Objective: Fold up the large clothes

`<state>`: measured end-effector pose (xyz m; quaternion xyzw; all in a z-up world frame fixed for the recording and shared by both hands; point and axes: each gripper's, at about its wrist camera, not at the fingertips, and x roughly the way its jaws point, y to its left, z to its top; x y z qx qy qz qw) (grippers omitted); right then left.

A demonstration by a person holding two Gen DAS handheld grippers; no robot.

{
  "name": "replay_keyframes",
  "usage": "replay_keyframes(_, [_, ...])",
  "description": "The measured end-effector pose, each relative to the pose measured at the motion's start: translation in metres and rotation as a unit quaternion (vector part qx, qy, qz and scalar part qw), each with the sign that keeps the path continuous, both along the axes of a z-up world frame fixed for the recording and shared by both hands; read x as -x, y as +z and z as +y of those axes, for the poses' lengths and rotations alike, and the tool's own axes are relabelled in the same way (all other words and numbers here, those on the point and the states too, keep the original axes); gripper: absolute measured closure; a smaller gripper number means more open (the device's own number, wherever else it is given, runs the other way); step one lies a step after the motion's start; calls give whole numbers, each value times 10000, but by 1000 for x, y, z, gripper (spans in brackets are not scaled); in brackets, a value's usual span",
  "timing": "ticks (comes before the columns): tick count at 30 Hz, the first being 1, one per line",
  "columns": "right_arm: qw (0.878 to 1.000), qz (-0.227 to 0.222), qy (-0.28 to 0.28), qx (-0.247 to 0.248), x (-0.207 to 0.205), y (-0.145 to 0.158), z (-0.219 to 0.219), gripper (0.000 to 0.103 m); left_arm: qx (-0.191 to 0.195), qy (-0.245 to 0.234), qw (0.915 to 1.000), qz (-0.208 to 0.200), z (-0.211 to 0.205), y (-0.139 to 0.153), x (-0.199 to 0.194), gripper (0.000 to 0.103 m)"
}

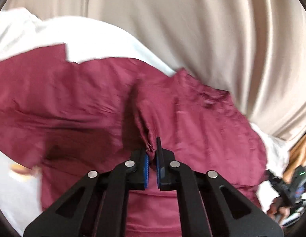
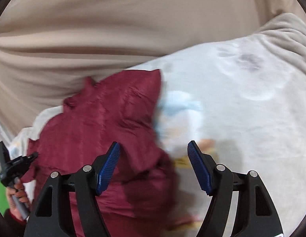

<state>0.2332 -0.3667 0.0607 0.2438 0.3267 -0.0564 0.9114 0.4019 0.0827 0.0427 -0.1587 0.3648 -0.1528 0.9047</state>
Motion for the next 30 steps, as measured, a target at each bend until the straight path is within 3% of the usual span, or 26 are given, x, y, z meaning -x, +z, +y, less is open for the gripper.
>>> replay_keyframes(4, [9982,428,233,349,-32,-16,22,36,-352,197,9987,321,9,-32,-8,99])
replay_keyframes(6, [9978,493,326,296,-37,-18,26,65,-225,200,9992,278,13,-44,-6,99])
replay_keyframes(7, [9987,317,352,160,-34,-14,29,82,-213,207,9993,240,14,-43,-5,99])
replay_keyframes(8, [9994,110,330,54,-26,-7,27,89,-224,194,9993,209,14,-43,-4,99])
replay_keyframes(10, [9993,-206,254,-165,-12,-2,16,92,-236,127,9995,173,14,-44,1,98])
replay_keyframes(11, [9998,-36,207,-48,-15,-8,14,93,-243,85,9995,155,12,-45,2,98])
replay_keyframes(13, [9968,728,173,281,-32,-41,7,93,-280,26,9995,121,12,-44,10,96])
replay_keyframes(16, [9977,651,168,80,-30,-36,-2,93,-428,20,9991,68,8,-44,13,96])
replay_keyframes(20, [9980,205,-370,476,-20,8,-12,79,-344,18,9994,54,14,-46,14,95])
replay_keyframes(22, [9979,-6,-429,479,-28,30,-17,78,-285,7,9996,35,17,-46,15,95])
replay_keyframes(26, [9985,-261,-412,265,-63,49,-18,60,-197,11,9998,20,18,-48,17,93])
replay_keyframes(28, [9990,-299,-319,87,-75,43,-17,63,-87,4,10000,28,20,-49,17,93])
replay_keyframes(30, [9998,-160,-75,-36,-98,29,-10,78,-24,-3,10000,44,19,-50,15,93])
